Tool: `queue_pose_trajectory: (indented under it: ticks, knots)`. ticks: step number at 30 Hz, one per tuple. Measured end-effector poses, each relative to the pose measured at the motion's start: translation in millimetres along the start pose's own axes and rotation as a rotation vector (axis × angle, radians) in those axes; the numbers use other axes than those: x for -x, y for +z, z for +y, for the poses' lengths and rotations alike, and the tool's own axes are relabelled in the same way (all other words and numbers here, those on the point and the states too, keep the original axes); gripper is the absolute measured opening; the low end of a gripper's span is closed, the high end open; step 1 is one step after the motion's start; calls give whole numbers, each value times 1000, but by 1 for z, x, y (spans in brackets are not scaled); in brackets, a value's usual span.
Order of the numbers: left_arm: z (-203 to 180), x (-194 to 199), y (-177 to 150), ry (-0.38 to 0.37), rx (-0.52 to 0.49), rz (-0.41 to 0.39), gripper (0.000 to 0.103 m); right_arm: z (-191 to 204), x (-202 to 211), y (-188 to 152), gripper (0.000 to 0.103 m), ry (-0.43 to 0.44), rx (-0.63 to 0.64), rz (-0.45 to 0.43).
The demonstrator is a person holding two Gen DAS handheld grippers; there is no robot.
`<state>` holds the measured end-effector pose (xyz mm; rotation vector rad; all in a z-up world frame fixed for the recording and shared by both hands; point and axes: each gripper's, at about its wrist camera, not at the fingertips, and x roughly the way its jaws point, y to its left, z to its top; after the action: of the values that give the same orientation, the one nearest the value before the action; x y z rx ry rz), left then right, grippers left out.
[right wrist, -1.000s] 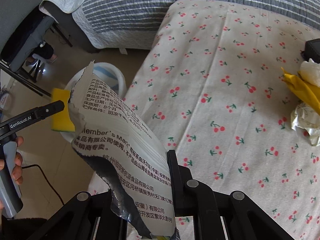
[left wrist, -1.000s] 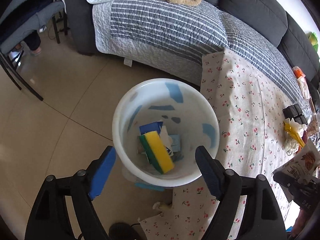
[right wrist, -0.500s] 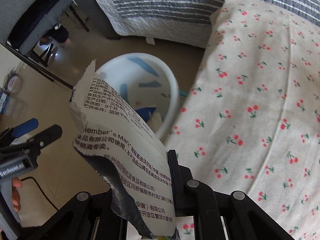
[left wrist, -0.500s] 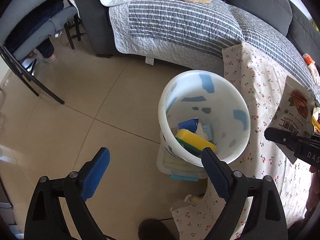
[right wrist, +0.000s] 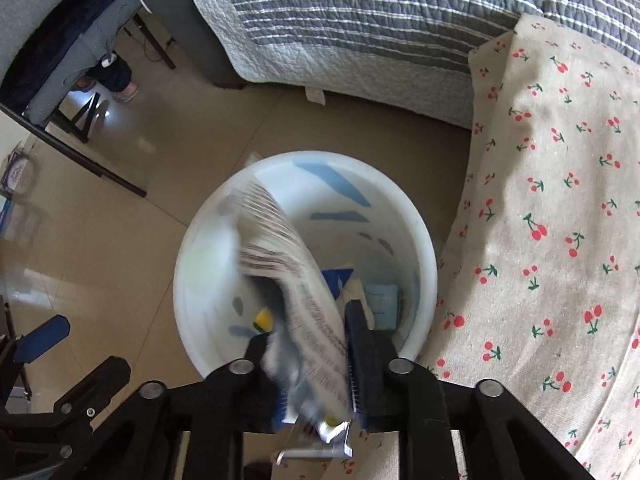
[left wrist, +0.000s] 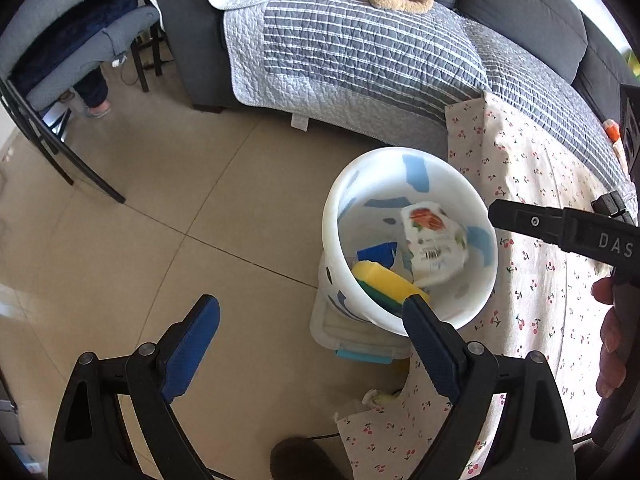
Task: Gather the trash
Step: 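Lower the white wrapper into the bin and open the right gripper, then grasp the black plastic tray with the left gripper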
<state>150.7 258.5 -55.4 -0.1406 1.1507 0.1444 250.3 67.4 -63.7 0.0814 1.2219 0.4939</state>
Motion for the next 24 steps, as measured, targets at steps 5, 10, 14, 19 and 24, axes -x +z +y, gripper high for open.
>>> queue_pose_trajectory:
  ticks: [5,10,14,19,24]
  knots:
    - [-1,1,0,7,-3,-6,94,-3,13,0,66,10,-22,-37]
    - [-7,3,0,16,-7,-18,95,-10,33,-7,76,-35,-2,-68]
    - [-17,7,0,15,-17,-37,103,-19,55,-19,89,-94,16,-105]
    - [-39,15,-2,-19,-39,-52,103,-31,79,-44,102,-212,73,-154]
    - [-75,17,-6,-30,-105,-51,103,-54,97,-70,102,-312,118,-171]
